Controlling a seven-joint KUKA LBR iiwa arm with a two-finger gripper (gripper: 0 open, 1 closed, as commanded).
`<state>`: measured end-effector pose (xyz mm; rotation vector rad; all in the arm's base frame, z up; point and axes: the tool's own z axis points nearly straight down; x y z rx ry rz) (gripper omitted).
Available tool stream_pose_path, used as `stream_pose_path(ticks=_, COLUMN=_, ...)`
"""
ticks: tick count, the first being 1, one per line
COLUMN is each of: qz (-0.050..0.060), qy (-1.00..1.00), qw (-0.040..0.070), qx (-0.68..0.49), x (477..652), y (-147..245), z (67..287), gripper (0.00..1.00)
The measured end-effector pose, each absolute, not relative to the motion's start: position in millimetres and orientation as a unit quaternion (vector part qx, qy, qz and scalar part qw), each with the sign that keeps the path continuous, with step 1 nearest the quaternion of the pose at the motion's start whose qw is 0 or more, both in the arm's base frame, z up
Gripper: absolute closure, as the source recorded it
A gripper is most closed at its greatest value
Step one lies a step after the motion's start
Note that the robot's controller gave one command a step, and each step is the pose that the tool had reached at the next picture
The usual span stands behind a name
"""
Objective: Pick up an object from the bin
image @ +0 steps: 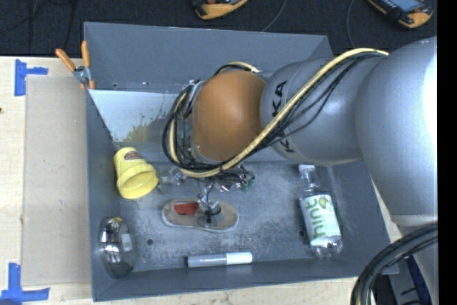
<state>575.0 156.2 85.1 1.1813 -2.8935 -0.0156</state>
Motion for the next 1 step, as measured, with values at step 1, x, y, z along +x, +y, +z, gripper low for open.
stream_pose_path(ticks=1, qz=-0.006, qy=-0.926, qw=0.007, qx=0.378, x=574.1, y=157.8, z=87.1, gripper=1.00)
